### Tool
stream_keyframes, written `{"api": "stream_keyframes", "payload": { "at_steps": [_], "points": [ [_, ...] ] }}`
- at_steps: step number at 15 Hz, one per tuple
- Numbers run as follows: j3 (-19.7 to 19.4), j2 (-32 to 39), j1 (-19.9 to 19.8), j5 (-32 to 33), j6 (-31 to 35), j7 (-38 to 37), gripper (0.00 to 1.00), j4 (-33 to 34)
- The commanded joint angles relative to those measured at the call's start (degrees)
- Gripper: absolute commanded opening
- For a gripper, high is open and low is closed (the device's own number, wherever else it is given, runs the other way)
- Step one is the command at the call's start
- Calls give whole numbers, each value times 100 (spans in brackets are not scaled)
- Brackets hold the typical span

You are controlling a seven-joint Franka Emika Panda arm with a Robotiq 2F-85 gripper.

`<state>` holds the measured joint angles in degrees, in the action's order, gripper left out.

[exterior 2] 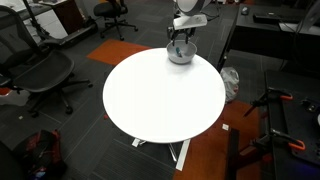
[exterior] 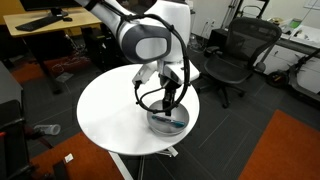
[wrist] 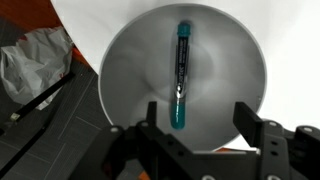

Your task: Pick up the marker and put it in the bowl

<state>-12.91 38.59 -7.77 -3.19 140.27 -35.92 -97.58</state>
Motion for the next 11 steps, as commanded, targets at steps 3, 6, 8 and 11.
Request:
{"api": "stream_keyframes", "payload": {
  "at_steps": [3, 6, 8, 11],
  "points": [
    [62, 57, -46, -226, 35, 211, 100, 147],
    [-48, 36, 55, -139, -17, 63, 100, 73],
    [-38, 37, 52, -182, -17, 127, 100, 72],
    [-35, 37, 52, -189, -17, 128, 100, 72]
  ]
}}
